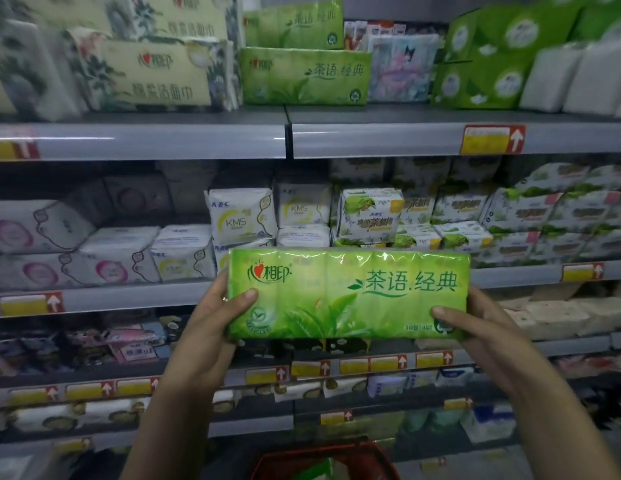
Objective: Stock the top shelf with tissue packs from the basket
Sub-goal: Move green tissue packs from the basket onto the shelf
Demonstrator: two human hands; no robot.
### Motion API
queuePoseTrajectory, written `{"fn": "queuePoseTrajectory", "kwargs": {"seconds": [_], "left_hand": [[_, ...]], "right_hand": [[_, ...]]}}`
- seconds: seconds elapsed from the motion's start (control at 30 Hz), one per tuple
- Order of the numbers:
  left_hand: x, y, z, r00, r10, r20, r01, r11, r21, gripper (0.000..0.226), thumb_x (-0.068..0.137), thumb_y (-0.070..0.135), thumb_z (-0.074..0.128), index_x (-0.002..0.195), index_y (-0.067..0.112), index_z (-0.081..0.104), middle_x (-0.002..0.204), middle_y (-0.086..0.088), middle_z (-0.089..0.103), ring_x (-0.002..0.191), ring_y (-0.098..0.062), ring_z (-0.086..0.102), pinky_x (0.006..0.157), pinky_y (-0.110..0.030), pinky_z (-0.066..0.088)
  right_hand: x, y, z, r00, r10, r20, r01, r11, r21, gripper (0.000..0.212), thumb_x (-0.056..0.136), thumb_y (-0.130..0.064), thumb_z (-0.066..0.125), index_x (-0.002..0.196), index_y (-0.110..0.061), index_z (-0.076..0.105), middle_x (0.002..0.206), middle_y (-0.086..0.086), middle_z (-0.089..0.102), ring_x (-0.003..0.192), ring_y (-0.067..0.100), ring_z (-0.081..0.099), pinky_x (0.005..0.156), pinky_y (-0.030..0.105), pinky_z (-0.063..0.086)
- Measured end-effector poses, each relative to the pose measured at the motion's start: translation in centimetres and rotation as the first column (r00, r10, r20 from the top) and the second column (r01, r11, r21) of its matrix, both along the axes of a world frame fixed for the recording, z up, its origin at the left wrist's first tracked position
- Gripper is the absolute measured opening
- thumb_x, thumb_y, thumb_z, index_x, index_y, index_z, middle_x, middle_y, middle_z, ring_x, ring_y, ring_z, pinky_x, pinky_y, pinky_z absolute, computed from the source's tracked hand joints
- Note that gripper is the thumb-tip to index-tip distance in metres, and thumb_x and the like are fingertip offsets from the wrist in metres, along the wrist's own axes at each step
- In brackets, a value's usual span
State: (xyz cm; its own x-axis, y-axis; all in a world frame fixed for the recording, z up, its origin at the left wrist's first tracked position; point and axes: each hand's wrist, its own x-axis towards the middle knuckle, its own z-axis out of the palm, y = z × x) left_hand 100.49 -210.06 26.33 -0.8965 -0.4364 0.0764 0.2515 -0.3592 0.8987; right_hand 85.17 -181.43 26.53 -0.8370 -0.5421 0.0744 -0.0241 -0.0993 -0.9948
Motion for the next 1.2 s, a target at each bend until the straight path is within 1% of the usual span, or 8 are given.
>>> {"fn": "queuePoseTrajectory", "kwargs": {"seconds": [0.17,0.3,0.53,0.7,0.83,1.03,1.1,1.2], "left_hand": [[-0.3,-0.8,2.2,0.998,0.006,-0.057,-0.008,0.999,-0.044,0.090,0.036,0.044,0.095,0.118,0.022,0.066,0.115,-0.008,0.071,0.098,-0.020,0.070,0.071,-0.028,0.058],[-0.4,-1.6,3.8,0.995,0.029,-0.097,-0.034,0.998,-0.048,0.096,0.031,0.043,0.096,0.118,0.019,0.063,0.110,-0.009,0.072,0.092,-0.020,0.071,0.068,-0.028,0.058],[0.1,-2.9,6.2,0.983,0.038,-0.179,-0.057,0.993,-0.101,0.087,0.036,0.034,0.094,0.115,0.017,0.062,0.103,-0.005,0.074,0.089,-0.018,0.072,0.066,-0.026,0.058],[0.9,-3.6,7.2,0.977,0.030,-0.210,-0.058,0.990,-0.126,0.052,0.056,0.015,0.080,0.107,0.020,0.069,0.102,-0.006,0.074,0.086,-0.018,0.072,0.065,-0.026,0.058],[1.5,-4.2,7.8,0.975,0.013,-0.223,-0.049,0.987,-0.155,0.070,0.033,0.037,0.095,0.099,0.027,0.075,0.106,-0.008,0.074,0.089,-0.020,0.072,0.065,-0.027,0.058],[1.3,-4.8,9.0,0.967,0.036,-0.251,-0.086,0.978,-0.190,0.093,0.029,0.044,0.096,0.113,0.017,0.065,0.104,-0.009,0.073,0.087,-0.023,0.072,0.065,-0.032,0.060],[1.0,-4.8,9.6,0.961,0.040,-0.273,-0.098,0.975,-0.200,0.076,0.041,0.037,0.094,0.109,0.018,0.067,0.101,-0.009,0.074,0.084,-0.022,0.072,0.063,-0.030,0.059],[0.4,-5.0,10.5,0.951,0.055,-0.304,-0.119,0.974,-0.195,0.039,0.067,0.013,0.068,0.106,0.017,0.067,0.095,-0.007,0.074,0.078,-0.019,0.072,0.060,-0.028,0.059]], "right_hand": [[-0.5,-1.0,1.8,0.999,0.014,-0.032,-0.014,1.000,-0.026,0.102,0.030,-0.051,0.093,0.120,-0.018,0.058,0.116,0.003,0.069,0.106,0.019,0.065,0.083,0.025,0.055],[-0.3,-1.6,3.2,0.997,0.012,-0.073,-0.016,0.999,-0.046,0.104,0.027,-0.053,0.093,0.119,-0.021,0.058,0.114,-0.001,0.070,0.105,0.016,0.066,0.081,0.023,0.055],[-0.2,-3.0,5.2,0.994,0.006,-0.108,-0.016,0.995,-0.095,0.104,0.025,-0.052,0.094,0.118,-0.025,0.058,0.114,-0.004,0.070,0.106,0.016,0.065,0.093,0.034,0.050],[0.3,-3.7,6.2,0.988,-0.009,-0.153,-0.011,0.991,-0.134,0.103,0.022,-0.053,0.093,0.114,-0.023,0.060,0.107,-0.004,0.072,0.099,0.013,0.067,0.074,0.020,0.055],[0.5,-4.0,7.0,0.980,-0.001,-0.197,-0.022,0.993,-0.116,0.105,0.022,-0.053,0.093,0.116,-0.021,0.059,0.108,0.000,0.071,0.099,0.017,0.067,0.071,0.019,0.055],[0.2,-4.7,8.7,0.967,0.024,-0.255,-0.056,0.992,-0.117,0.088,0.034,-0.049,0.092,0.112,-0.025,0.061,0.109,-0.001,0.071,0.098,0.015,0.068,0.072,0.018,0.055],[-0.4,-5.1,9.2,0.960,0.003,-0.279,-0.040,0.991,-0.126,0.096,0.025,-0.056,0.092,0.111,-0.028,0.061,0.106,-0.005,0.072,0.097,0.013,0.068,0.074,0.019,0.055],[-1.6,-5.6,9.8,0.960,-0.021,-0.279,-0.023,0.988,-0.153,0.100,0.021,-0.057,0.091,0.112,-0.029,0.060,0.107,-0.008,0.071,0.099,0.013,0.067,0.082,0.023,0.055]]}}
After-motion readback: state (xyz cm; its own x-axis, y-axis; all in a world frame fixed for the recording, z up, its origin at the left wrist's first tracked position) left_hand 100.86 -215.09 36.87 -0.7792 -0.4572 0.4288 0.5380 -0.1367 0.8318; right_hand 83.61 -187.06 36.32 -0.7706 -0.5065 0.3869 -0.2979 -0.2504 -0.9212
